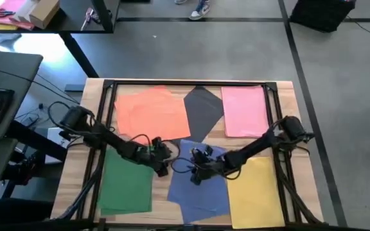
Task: Organize paper
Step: Stack the blue paper on top of the other blue paper to the bottom middle of the table
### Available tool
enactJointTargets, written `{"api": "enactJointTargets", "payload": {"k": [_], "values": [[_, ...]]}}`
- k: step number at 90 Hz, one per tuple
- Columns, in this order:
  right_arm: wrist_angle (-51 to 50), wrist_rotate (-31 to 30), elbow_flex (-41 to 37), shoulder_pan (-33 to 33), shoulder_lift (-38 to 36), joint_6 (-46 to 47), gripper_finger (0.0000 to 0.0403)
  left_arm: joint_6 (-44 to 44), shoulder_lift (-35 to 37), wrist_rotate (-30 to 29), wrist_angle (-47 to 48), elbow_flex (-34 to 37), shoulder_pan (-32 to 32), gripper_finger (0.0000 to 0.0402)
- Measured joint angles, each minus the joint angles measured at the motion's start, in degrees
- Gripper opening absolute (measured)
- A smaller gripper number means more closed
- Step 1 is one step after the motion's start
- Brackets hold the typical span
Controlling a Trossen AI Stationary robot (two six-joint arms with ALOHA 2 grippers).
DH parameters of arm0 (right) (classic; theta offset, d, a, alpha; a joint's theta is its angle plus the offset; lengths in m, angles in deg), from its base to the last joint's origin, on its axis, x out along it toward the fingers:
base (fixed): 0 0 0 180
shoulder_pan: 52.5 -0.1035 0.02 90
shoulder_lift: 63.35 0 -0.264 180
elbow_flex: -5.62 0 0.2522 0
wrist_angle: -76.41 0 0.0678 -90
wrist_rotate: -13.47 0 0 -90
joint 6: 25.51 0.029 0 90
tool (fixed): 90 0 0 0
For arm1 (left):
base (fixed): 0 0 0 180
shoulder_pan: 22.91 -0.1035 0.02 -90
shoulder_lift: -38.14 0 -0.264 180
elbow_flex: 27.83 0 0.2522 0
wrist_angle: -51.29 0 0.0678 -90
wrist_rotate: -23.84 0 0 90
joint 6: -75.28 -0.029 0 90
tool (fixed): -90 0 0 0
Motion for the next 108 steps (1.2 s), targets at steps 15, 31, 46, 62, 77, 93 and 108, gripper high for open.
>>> {"api": "enactJointTargets", "payload": {"k": [15,31,46,62,77,93,108], "values": [[3.1,1.1,0.8,0.0,2.2,-3.9,0.0176,0.2,-2.6,-1.8,-0.3,-0.6,0.0,0.0169],[2.6,7.0,5.7,0.1,8.1,-8.0,0.0176,-0.6,-3.1,-3.0,2.1,-0.5,-0.3,0.0169],[-1.8,11.7,10.2,-0.7,9.5,-13.9,0.0176,-2.4,-2.0,-4.4,7.1,-0.5,-1.2,0.0169],[-11.4,15.4,15.2,-1.6,9.5,-19.9,0.0176,-5.6,-1.0,-4.9,8.6,-0.4,-3.1,0.0169],[-12.6,13.1,19.0,-1.6,9.6,-23.4,0.0176,-5.6,-0.9,-4.7,8.2,-0.3,-3.6,0.0169],[-23.3,7.1,19.8,-1.4,5.7,-23.5,0.0176,-5.4,-0.9,-4.3,8.5,-0.3,-3.1,0.0169],[-38.3,0.4,12.2,0.2,-1.7,-9.8,0.0176,-5.5,-0.9,-4.4,8.1,-0.2,-2.5,0.0169]]}}
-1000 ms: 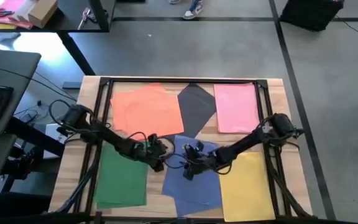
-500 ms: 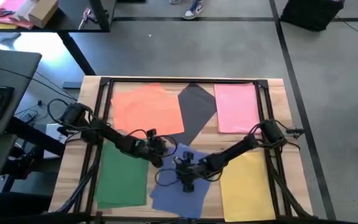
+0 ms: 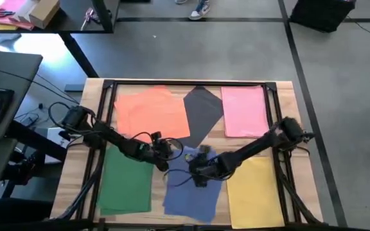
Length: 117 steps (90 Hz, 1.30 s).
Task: Organize paper
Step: Stack the blue paper on top of the other blue paper to the bottom middle of the table
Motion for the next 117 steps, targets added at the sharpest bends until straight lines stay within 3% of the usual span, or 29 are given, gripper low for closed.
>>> {"api": "enactJointTargets", "payload": {"k": [14,37,63,83,117], "values": [[3.0,-4.0,-7.2,3.5,-2.9,7.0,0.0176,0.0,0.0,0.5,-1.3,0.0,0.2,0.0169],[17.5,-3.1,-10.0,7.1,-0.1,0.6,0.0176,0.0,-0.1,0.9,-2.7,0.0,0.2,0.0169],[24.5,-1.9,-10.0,7.4,3.1,-2.2,0.0176,0.0,-0.1,1.0,-2.9,0.0,0.0,0.0169],[26.2,-1.2,-5.2,6.8,6.7,-4.6,0.0176,0.0,-0.1,1.1,-3.0,0.0,0.0,0.0169],[23.3,-2.7,0.6,5.9,6.7,-9.6,0.0176,0.0,0.0,1.1,-1.5,0.0,0.0,0.0169]]}}
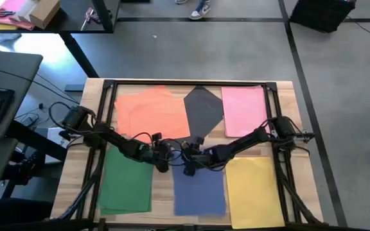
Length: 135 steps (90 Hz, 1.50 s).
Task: Organize paper
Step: Stack the blue paper on top of the other blue paper to the bottom middle of the table
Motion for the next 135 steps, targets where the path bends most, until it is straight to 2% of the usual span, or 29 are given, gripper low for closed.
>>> {"api": "enactJointTargets", "payload": {"k": [23,50,89,113,135], "values": [[-13.2,-1.2,0.2,0.0,0.0,4.4,0.0176,-0.8,0.0,0.0,0.1,0.0,0.1,0.0165],[-5.3,-0.1,-0.1,0.0,1.6,2.5,0.0176,-5.1,0.0,2.1,-1.5,0.0,-0.5,0.0165],[-7.4,-0.6,1.7,-1.7,1.5,2.4,0.0176,-8.9,0.0,2.4,-0.9,-0.1,-0.7,0.0165],[-10.0,-2.1,1.8,-2.2,-4.3,2.4,0.0176,-10.2,2.9,3.8,1.4,0.1,-0.7,0.0165],[-14.2,-0.6,1.8,-0.5,-7.4,4.7,0.0176,-8.6,3.9,7.0,1.6,0.1,-0.7,0.0174]]}}
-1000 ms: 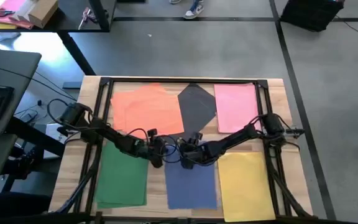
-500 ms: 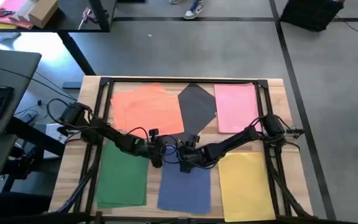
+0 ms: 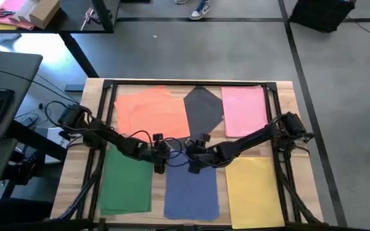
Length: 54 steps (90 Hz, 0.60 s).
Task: Organize paper
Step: Stack the blue paper on top of the other blue paper to the bottom middle of the table
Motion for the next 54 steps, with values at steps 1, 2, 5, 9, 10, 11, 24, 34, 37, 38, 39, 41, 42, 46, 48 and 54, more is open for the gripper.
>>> {"api": "enactJointTargets", "payload": {"k": [1,2,5,9,10,11,24,34,37,38,39,41,42,46,48,54], "values": [[-0.3,0.1,0.0,0.1,-0.1,0.4,0.0176,0.1,0.0,0.2,0.0,0.0,0.0,0.0175],[-0.6,0.1,0.0,0.2,-0.1,0.8,0.0176,0.3,0.0,0.4,-0.1,0.0,0.0,0.0177],[-1.4,0.2,0.0,0.8,-0.4,2.5,0.0176,0.9,0.2,0.8,-0.1,0.0,0.0,0.0182],[-3.6,1.4,0.0,1.7,-1.2,6.5,0.0176,1.6,0.6,1.5,0.3,0.0,-0.2,0.0190],[-4.4,2.0,0.0,2.0,-1.4,7.7,0.0176,1.8,0.7,1.6,0.5,-0.1,-0.3,0.0192],[-5.3,2.5,0.0,2.4,-1.5,8.7,0.0176,2.0,0.9,1.8,0.8,-0.2,-0.4,0.0194],[-13.9,8.0,0.0,7.3,-2.3,16.0,0.0176,3.1,2.9,5.0,6.8,-2.5,-1.7,0.0226],[-15.9,8.7,-0.1,9.9,-2.3,14.6,0.0176,3.6,4.2,6.7,15.1,-4.9,-2.7,0.0249],[-16.4,9.3,-0.1,10.6,-2.3,13.9,0.0176,3.6,4.5,8.0,17.8,-5.7,-3.0,0.0254],[-16.6,9.5,-0.1,10.9,-2.3,13.6,0.0176,3.6,4.7,8.5,18.6,-5.9,-3.1,0.0255],[-16.8,9.7,-0.1,11.2,-2.3,13.5,0.0176,3.5,4.9,8.9,19.3,-6.1,-3.2,0.0257],[-17.2,10.0,-0.1,11.8,-2.3,13.3,0.0176,3.5,5.4,9.9,20.7,-6.5,-3.3,0.0259],[-17.5,10.2,-0.1,12.2,-2.3,13.2,0.0176,3.5,5.7,10.3,21.5,-6.7,-3.4,0.0259],[-18.7,10.8,-0.1,13.6,-2.3,13.2,0.0176,3.3,6.8,11.9,24.5,-7.4,-3.6,0.0261],[-19.3,11.3,-0.1,14.3,-2.3,13.2,0.0176,3.1,7.5,12.5,25.7,-7.7,-3.8,0.0261],[-21.4,13.3,-0.2,16.7,-2.3,11.7,0.0176,2.7,10.6,12.3,28.2,-8.1,-4.2,0.0261]]}}
